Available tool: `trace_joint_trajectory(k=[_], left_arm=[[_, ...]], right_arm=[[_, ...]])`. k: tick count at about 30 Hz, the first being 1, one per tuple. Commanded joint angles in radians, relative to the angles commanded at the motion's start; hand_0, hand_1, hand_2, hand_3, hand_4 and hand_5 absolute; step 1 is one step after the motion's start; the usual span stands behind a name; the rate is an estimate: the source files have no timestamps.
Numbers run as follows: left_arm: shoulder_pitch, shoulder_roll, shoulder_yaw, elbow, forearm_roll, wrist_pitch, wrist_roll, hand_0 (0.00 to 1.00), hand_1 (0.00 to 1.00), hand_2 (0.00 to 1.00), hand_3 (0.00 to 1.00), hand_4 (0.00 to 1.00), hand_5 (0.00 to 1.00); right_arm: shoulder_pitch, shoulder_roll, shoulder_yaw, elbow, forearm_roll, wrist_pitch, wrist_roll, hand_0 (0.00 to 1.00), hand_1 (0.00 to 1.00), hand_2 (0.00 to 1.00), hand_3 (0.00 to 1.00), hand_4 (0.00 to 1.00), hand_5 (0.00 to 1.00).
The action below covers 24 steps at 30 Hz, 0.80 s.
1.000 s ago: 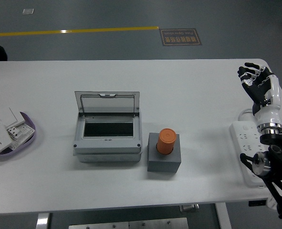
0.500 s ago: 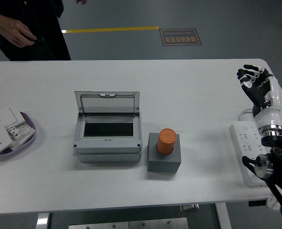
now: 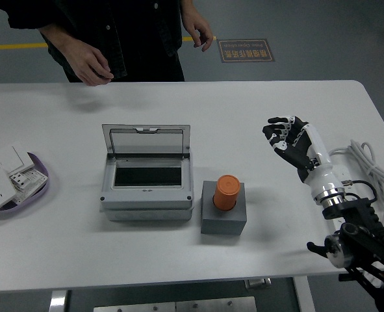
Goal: Pick up the cylinder from the cube,place it in the box,flap close box
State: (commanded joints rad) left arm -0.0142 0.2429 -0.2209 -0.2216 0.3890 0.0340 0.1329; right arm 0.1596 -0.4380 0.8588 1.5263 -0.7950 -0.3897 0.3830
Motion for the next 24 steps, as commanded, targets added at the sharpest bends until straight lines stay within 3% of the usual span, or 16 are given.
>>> trace_joint_trajectory(k=[9,24], left_arm=[[-0.001,-0.003,0.011,0.002,-0.003,0.004,-0.001,0.602,0.627,0.619,0.642,0.699,0.232],[-0.009,-0.007,0.008,0.002,0.007,0.007,-0.002,0.602,0.627,0.62,0.643,0.699,0.23]], right_arm=[[0.037,-0.015,-0.149,0.032,-0.013,0.018,-0.023,0.669,0.613,0.573,0.562,0.718,0.149],[0.089,-0.034,-0.25,0.029,-0.025,0.044,-0.051,0.667,0.616,0.573,0.555,0.715,0.136]])
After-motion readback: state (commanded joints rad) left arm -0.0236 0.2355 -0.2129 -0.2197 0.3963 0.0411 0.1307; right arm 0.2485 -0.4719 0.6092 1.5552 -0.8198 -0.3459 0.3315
